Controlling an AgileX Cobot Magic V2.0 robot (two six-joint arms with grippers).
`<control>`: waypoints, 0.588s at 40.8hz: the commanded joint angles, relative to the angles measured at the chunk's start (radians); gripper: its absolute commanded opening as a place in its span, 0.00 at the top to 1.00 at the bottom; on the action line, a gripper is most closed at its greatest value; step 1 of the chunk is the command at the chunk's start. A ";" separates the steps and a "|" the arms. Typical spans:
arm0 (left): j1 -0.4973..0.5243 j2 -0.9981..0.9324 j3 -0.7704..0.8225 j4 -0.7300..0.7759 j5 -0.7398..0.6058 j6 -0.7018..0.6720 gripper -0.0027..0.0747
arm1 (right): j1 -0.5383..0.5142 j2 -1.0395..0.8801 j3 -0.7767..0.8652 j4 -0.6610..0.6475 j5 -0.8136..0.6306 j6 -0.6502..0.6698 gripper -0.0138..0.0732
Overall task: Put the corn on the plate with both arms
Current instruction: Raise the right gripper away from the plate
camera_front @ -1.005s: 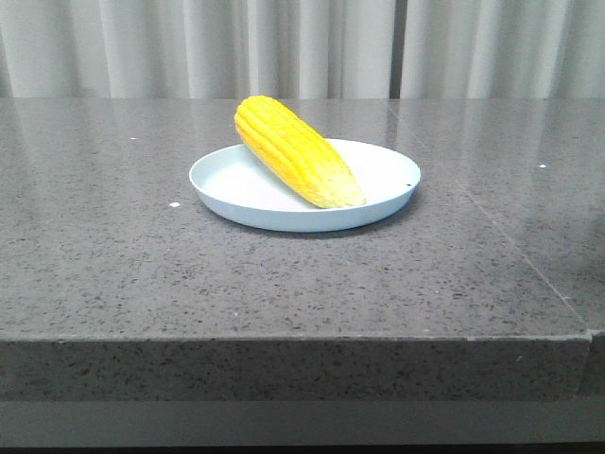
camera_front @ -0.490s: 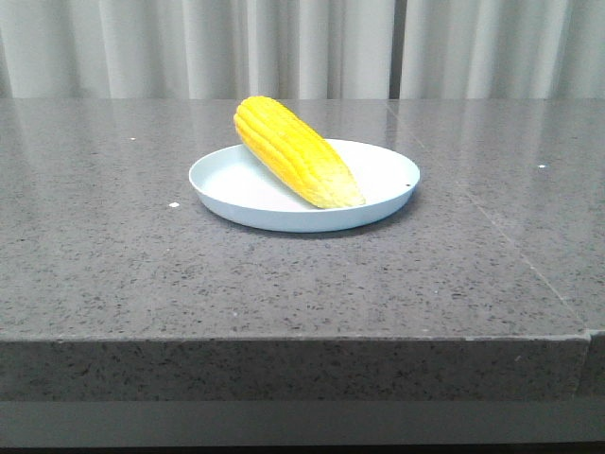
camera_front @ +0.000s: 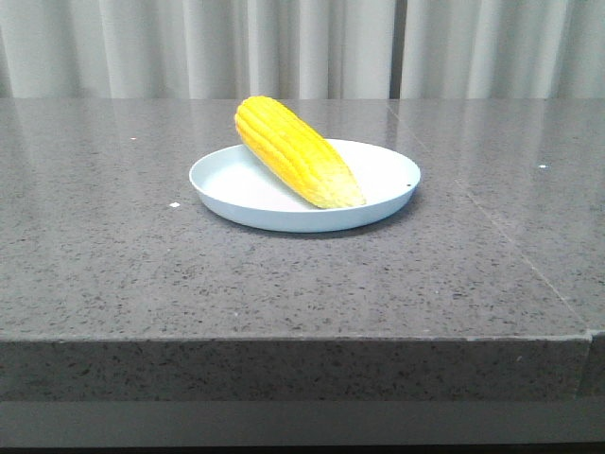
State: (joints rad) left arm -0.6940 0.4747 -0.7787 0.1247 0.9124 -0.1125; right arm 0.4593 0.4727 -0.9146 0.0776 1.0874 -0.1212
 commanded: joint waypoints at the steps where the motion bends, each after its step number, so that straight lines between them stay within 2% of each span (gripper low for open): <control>1: -0.009 0.006 -0.025 0.008 -0.072 -0.014 0.85 | 0.001 0.006 -0.022 -0.005 -0.055 -0.007 0.77; 4: -0.009 0.006 -0.025 0.008 -0.072 -0.014 0.98 | 0.001 0.006 -0.022 -0.005 -0.055 -0.007 0.91; 5: -0.009 0.006 -0.025 0.008 -0.072 -0.014 0.99 | 0.001 0.006 -0.022 -0.005 -0.055 -0.007 0.93; 24: -0.009 0.006 -0.025 0.008 -0.072 -0.014 0.99 | 0.001 0.006 -0.022 -0.004 -0.052 -0.007 0.92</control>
State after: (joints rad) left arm -0.6706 0.4747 -0.7787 0.1275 0.9124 -0.1125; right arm 0.4593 0.4727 -0.9146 0.0776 1.0898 -0.1212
